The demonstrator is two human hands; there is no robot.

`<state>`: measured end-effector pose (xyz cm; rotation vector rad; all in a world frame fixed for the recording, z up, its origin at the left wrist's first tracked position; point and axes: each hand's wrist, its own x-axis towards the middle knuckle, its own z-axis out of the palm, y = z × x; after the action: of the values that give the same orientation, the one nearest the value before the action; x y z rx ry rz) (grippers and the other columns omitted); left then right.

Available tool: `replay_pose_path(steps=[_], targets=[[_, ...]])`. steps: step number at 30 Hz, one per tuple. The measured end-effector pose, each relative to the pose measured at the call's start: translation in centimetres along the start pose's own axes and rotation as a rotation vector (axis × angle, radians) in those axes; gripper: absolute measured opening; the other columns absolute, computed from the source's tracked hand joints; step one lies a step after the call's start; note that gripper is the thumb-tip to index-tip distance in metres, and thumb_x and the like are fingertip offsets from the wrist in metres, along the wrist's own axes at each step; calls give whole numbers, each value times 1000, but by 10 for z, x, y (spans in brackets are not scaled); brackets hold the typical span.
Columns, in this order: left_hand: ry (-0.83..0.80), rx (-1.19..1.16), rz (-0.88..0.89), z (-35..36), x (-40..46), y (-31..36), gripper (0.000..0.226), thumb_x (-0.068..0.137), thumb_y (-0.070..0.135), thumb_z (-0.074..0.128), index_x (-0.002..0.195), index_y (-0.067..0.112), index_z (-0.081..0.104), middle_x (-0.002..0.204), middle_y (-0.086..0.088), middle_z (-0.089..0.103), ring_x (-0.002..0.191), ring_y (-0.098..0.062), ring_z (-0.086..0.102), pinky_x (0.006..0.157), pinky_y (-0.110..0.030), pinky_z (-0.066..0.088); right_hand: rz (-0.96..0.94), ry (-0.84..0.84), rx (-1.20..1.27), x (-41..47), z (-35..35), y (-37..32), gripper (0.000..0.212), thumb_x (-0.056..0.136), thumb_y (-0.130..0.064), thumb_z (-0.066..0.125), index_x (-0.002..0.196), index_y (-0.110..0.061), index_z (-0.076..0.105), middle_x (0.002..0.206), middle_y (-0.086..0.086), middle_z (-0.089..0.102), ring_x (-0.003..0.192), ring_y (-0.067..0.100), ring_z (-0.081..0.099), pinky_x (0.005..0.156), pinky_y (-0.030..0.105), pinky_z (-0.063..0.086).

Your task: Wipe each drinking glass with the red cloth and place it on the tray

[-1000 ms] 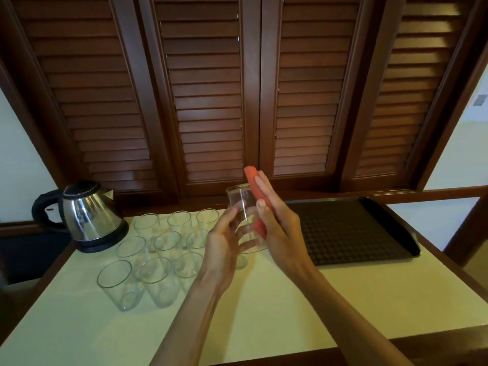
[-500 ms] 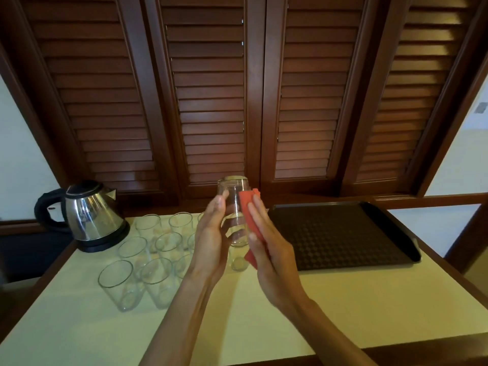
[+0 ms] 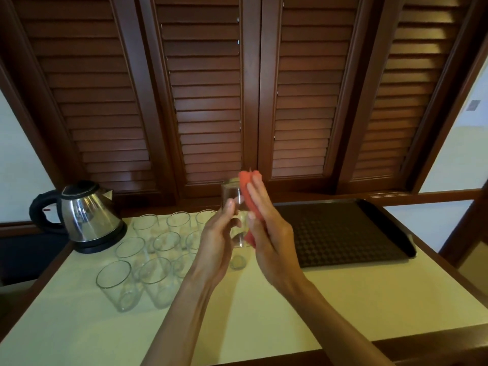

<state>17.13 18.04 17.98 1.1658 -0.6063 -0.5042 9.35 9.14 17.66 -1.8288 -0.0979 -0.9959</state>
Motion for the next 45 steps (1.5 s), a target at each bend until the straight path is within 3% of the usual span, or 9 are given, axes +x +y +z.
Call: replay_pose_path(steps=[7,10,16,20,24,28,37,41,45], targets=[[53,-44,-78,3,-7,-9,49,104,44,37,137,21,65,127,-5,74,123,-27,67,96,-44,58,77,84,-17,1,-3,7,53,105,-33,39,157,-27,31,166,-11,23,152,13,26,119,51,35],[42,-49,-95,7,-4,-3,55,107,53,24,131,29,67,128,3,74,121,-18,69,98,-44,57,-48,-2,-142,-4,0,7,52,106,-26,38,155,-10,32,168,-1,20,155,18,16,124,46,26],[35,-42,-25,6,-4,2,57,90,54,53,135,23,67,126,0,75,119,-20,69,88,-39,59,156,10,161,-5,-9,8,49,104,-32,44,152,-34,34,163,-7,33,146,7,37,116,37,41],[105,-18,9,6,0,3,53,92,51,59,135,21,69,128,-8,74,118,-22,70,93,-40,59,78,-19,105,-12,-3,-1,49,105,-16,42,153,-19,34,166,-4,23,147,1,32,111,19,39],[121,-21,15,1,-1,1,45,97,45,51,128,19,71,119,-9,77,106,-22,74,81,-32,61,161,17,201,-20,-2,13,54,104,-27,44,156,-25,32,160,-1,40,144,18,43,114,47,42],[72,-31,-105,9,-5,-7,50,108,48,32,123,22,71,110,-1,80,96,-13,76,79,-31,58,142,68,150,1,-7,2,52,104,-24,42,155,-20,33,164,-6,29,147,4,34,114,31,41],[124,4,-3,9,-4,-6,44,94,55,61,125,26,72,119,-1,73,106,-19,63,91,-42,53,181,46,269,5,-9,4,53,103,-29,44,155,-23,32,161,-7,35,141,-6,38,100,11,43],[137,-2,39,2,3,1,43,98,42,53,135,27,68,122,-1,75,104,-14,71,85,-28,57,152,48,284,-18,4,13,50,105,-29,45,154,-28,33,166,-5,27,151,9,27,119,38,34],[124,87,-47,8,-3,-8,39,111,36,37,136,27,65,121,0,76,112,-19,72,92,-39,59,269,143,341,-1,-8,20,52,106,-33,45,155,-25,34,155,0,46,139,8,47,114,39,44]])
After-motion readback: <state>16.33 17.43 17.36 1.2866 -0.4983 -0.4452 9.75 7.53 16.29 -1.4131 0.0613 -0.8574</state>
